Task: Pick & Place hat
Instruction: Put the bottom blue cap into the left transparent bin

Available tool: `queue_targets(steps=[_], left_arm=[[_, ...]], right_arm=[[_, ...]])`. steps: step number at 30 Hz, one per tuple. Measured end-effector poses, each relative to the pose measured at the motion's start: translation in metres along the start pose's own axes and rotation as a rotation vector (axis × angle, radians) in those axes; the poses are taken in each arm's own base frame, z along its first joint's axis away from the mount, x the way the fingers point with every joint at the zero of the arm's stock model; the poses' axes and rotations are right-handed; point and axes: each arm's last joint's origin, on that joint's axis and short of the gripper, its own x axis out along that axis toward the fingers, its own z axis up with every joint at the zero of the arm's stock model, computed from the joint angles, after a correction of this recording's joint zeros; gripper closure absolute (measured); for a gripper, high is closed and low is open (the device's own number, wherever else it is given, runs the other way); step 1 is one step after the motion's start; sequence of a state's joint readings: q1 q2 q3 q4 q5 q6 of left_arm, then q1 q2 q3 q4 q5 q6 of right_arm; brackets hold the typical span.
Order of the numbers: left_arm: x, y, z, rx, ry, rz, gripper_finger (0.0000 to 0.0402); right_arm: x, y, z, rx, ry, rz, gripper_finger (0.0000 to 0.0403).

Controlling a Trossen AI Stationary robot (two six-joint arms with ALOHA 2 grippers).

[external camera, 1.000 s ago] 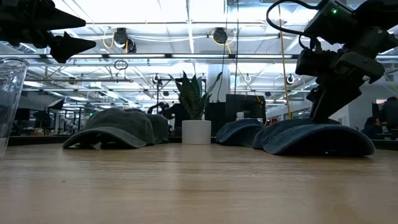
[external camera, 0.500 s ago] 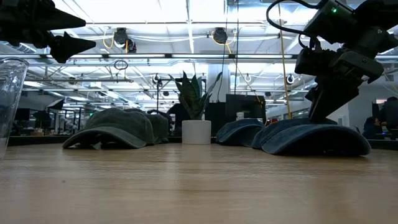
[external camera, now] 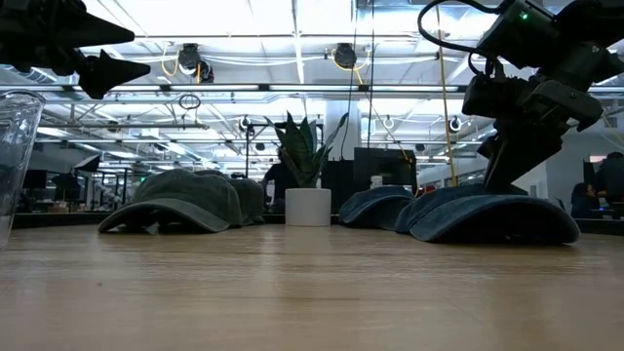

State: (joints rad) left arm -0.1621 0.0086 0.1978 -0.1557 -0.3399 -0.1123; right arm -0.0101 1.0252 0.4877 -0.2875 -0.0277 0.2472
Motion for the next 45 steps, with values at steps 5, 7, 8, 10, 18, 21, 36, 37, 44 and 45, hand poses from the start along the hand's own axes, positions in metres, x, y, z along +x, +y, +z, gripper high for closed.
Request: queue_targets(steps=[5, 7, 8, 10, 18, 21, 36, 37, 44, 45], left_arm=[[0.0, 0.0, 0.0, 0.0, 0.0, 0.0, 0.005], [0.0, 0.0, 0.0, 0.0, 0.0, 0.0, 0.005], [0.0, 0.0, 0.0, 0.0, 0.0, 0.0, 0.005], [0.0, 0.0, 0.0, 0.0, 0.0, 0.0, 0.005], [0.0, 0.0, 0.0, 0.0, 0.0, 0.0, 0.005], [0.0, 0.0, 0.0, 0.0, 0.0, 0.0, 0.005], [0.0, 0.0, 0.0, 0.0, 0.0, 0.0, 0.005], [0.0, 0.0, 0.0, 0.0, 0.0, 0.0, 0.005], [0.0, 0.0, 0.0, 0.0, 0.0, 0.0, 0.005], [0.0, 0.0, 0.0, 0.0, -0.001, 0.0, 0.005]], right_arm=[[0.0, 0.0, 0.0, -0.001, 0.0, 0.0, 0.0364], [0.0, 0.0, 0.0, -0.001, 0.0, 0.0, 0.037], [0.0, 0.0, 0.0, -0.001, 0.0, 0.0, 0.0374], [0.0, 0.0, 0.0, -0.002, 0.0, 0.0, 0.0381], [-0.0001, 0.0, 0.0, -0.006, 0.0, 0.0, 0.04], [-0.0001, 0.0, 0.0, -0.006, 0.0, 0.0, 0.0402], [-0.0003, 0.0002, 0.0012, -0.024, -0.013, 0.002, 0.0403], [-0.0008, 0.0004, 0.0018, -0.024, -0.022, 0.004, 0.0403], [-0.0072, 0.0012, 0.0044, -0.029, -0.068, 0.015, 0.0403], [-0.0084, 0.0013, 0.0047, -0.029, -0.075, 0.016, 0.0403]])
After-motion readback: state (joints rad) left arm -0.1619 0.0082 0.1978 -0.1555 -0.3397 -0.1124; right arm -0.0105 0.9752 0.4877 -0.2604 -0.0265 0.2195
